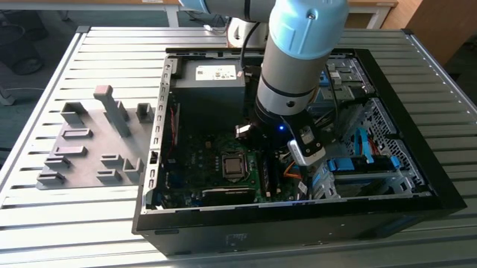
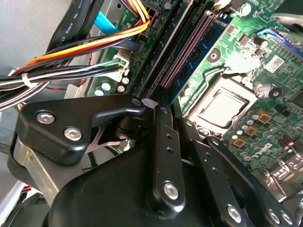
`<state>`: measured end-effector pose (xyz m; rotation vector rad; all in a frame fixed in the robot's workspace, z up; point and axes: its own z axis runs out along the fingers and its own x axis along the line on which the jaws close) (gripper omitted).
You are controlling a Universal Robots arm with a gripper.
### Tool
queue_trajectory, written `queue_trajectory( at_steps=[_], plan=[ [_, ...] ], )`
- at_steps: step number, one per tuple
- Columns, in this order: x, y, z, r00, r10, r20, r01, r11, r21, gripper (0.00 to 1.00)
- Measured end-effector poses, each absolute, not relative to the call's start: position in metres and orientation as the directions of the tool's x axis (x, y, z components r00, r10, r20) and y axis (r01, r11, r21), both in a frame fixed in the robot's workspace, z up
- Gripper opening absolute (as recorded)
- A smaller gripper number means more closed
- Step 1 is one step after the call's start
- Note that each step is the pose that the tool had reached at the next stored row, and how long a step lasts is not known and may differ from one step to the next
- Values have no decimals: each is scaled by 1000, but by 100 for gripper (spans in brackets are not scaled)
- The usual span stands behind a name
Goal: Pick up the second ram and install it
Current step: 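Insert the second ram into the second slot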
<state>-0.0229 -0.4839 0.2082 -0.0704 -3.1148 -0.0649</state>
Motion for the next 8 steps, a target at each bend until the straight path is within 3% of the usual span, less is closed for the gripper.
queue_trajectory(
  at_steps=[8],
  plan=[
    [-23, -484, 209, -999, 45, 26, 46, 998, 42, 14]
  ],
)
